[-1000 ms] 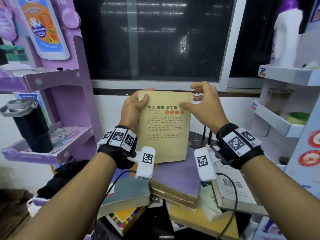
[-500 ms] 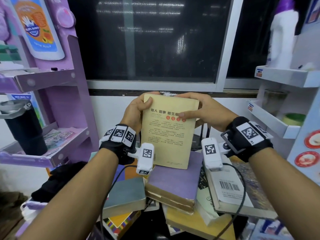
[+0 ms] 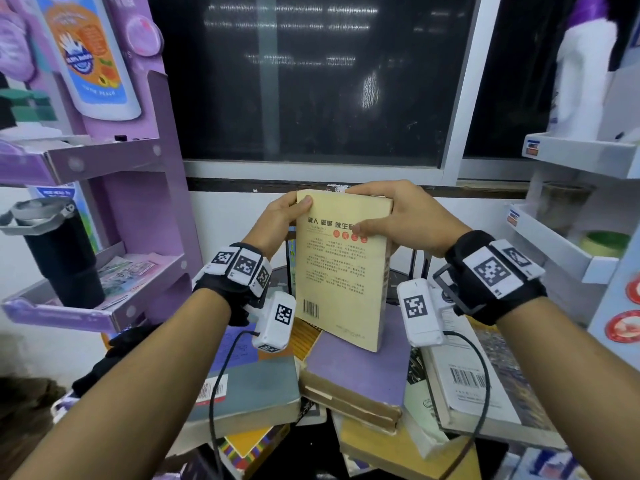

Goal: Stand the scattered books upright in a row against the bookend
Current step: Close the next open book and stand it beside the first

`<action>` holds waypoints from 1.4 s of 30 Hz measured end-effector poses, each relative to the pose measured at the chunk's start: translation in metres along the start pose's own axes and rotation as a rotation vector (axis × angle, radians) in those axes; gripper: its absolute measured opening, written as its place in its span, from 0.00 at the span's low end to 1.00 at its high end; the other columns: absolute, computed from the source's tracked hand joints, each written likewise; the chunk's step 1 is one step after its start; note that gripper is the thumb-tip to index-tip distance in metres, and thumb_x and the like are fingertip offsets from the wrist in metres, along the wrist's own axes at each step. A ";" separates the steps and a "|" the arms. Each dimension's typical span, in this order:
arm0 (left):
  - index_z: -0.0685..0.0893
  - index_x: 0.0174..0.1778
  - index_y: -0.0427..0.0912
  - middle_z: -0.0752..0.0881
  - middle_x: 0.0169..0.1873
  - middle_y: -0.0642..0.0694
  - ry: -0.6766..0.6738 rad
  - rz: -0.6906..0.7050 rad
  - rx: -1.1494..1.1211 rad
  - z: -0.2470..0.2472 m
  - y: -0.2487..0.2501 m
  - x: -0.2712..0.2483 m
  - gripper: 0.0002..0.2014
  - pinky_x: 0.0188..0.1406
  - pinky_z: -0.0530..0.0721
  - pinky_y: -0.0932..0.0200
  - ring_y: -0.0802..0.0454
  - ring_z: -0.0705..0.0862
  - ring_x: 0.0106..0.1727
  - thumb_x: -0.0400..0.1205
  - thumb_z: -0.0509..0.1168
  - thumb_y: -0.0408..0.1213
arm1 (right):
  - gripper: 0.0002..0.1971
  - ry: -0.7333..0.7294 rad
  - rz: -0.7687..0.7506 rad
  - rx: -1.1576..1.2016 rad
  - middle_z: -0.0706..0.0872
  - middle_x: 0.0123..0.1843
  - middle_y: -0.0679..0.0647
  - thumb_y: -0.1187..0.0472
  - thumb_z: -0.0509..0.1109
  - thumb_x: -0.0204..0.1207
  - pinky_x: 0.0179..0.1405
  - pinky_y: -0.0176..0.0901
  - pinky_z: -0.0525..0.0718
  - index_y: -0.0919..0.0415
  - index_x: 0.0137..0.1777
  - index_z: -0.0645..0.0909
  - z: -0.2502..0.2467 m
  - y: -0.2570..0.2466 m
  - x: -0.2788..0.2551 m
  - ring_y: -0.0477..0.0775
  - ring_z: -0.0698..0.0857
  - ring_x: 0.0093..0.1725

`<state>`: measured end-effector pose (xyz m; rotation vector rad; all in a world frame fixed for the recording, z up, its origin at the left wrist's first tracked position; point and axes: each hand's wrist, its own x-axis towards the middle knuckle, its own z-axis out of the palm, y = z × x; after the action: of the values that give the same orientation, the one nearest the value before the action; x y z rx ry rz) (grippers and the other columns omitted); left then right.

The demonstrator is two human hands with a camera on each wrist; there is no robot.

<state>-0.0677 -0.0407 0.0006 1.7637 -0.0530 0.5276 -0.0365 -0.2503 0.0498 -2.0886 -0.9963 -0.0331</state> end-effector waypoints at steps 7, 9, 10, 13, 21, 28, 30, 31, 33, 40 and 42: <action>0.84 0.62 0.44 0.87 0.58 0.49 0.084 -0.048 0.060 -0.009 -0.015 0.011 0.14 0.56 0.77 0.60 0.53 0.83 0.60 0.85 0.60 0.43 | 0.23 0.162 0.067 0.037 0.88 0.55 0.52 0.67 0.76 0.74 0.33 0.52 0.92 0.55 0.68 0.80 0.003 0.007 0.011 0.52 0.91 0.47; 0.83 0.65 0.42 0.85 0.61 0.47 0.135 -0.069 0.105 -0.011 -0.023 0.017 0.14 0.51 0.73 0.66 0.52 0.80 0.62 0.84 0.62 0.40 | 0.22 0.215 0.081 0.020 0.88 0.55 0.51 0.66 0.75 0.74 0.34 0.53 0.92 0.55 0.68 0.79 0.004 0.008 0.017 0.52 0.91 0.47; 0.82 0.66 0.42 0.84 0.63 0.47 0.166 -0.081 0.126 -0.013 -0.028 0.021 0.15 0.53 0.72 0.65 0.51 0.79 0.64 0.83 0.63 0.39 | 0.21 0.240 0.085 0.014 0.88 0.54 0.51 0.65 0.75 0.74 0.34 0.53 0.92 0.55 0.67 0.79 0.005 0.009 0.020 0.52 0.90 0.47; 0.81 0.66 0.44 0.82 0.64 0.48 0.244 -0.117 0.162 -0.015 -0.039 0.031 0.16 0.58 0.69 0.60 0.52 0.78 0.62 0.83 0.64 0.39 | 0.18 0.296 0.094 -0.002 0.86 0.52 0.50 0.66 0.73 0.76 0.32 0.48 0.91 0.56 0.64 0.80 0.009 0.012 0.032 0.52 0.88 0.47; 0.79 0.69 0.46 0.79 0.70 0.45 0.246 -0.195 0.231 -0.018 -0.055 0.055 0.18 0.60 0.70 0.59 0.49 0.76 0.69 0.83 0.63 0.42 | 0.17 0.347 0.148 -0.058 0.87 0.57 0.55 0.63 0.73 0.75 0.40 0.51 0.91 0.53 0.64 0.80 0.036 0.035 0.081 0.57 0.86 0.57; 0.78 0.71 0.49 0.78 0.72 0.45 0.200 -0.256 0.292 -0.018 -0.074 0.074 0.19 0.65 0.70 0.56 0.47 0.75 0.70 0.84 0.61 0.45 | 0.16 0.351 0.201 -0.075 0.86 0.60 0.56 0.63 0.72 0.74 0.43 0.55 0.91 0.55 0.63 0.81 0.055 0.051 0.125 0.58 0.88 0.51; 0.77 0.72 0.50 0.78 0.72 0.45 0.205 -0.257 0.285 -0.019 -0.078 0.079 0.19 0.66 0.71 0.56 0.47 0.76 0.70 0.84 0.61 0.45 | 0.17 0.355 0.222 -0.070 0.86 0.59 0.57 0.63 0.72 0.74 0.45 0.57 0.90 0.54 0.63 0.81 0.062 0.056 0.135 0.60 0.88 0.53; 0.77 0.71 0.51 0.78 0.71 0.45 0.209 -0.258 0.273 -0.019 -0.079 0.081 0.19 0.67 0.73 0.55 0.47 0.76 0.69 0.83 0.61 0.45 | 0.18 0.354 0.238 -0.067 0.86 0.60 0.57 0.63 0.72 0.74 0.46 0.57 0.90 0.54 0.64 0.81 0.066 0.059 0.139 0.61 0.87 0.53; 0.78 0.69 0.53 0.79 0.69 0.46 0.213 -0.266 0.230 -0.020 -0.082 0.084 0.18 0.68 0.77 0.47 0.46 0.78 0.66 0.82 0.62 0.45 | 0.22 0.337 0.254 -0.084 0.85 0.63 0.58 0.62 0.73 0.74 0.50 0.58 0.89 0.54 0.69 0.79 0.073 0.064 0.147 0.62 0.87 0.55; 0.83 0.60 0.55 0.86 0.56 0.46 0.237 -0.280 0.053 -0.025 -0.092 0.088 0.14 0.51 0.88 0.41 0.44 0.85 0.54 0.79 0.64 0.41 | 0.30 0.250 0.300 -0.158 0.76 0.72 0.62 0.57 0.71 0.76 0.63 0.56 0.83 0.52 0.79 0.70 0.096 0.087 0.169 0.62 0.77 0.70; 0.84 0.59 0.56 0.87 0.54 0.48 0.236 -0.276 0.032 -0.028 -0.094 0.088 0.14 0.51 0.89 0.42 0.44 0.86 0.54 0.78 0.65 0.42 | 0.30 0.230 0.303 -0.182 0.77 0.73 0.60 0.56 0.71 0.77 0.63 0.50 0.82 0.52 0.79 0.69 0.101 0.092 0.173 0.62 0.80 0.68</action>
<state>0.0316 0.0314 -0.0474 1.6941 0.3608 0.5315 0.1133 -0.1047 -0.0201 -2.3197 -0.5509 -0.2115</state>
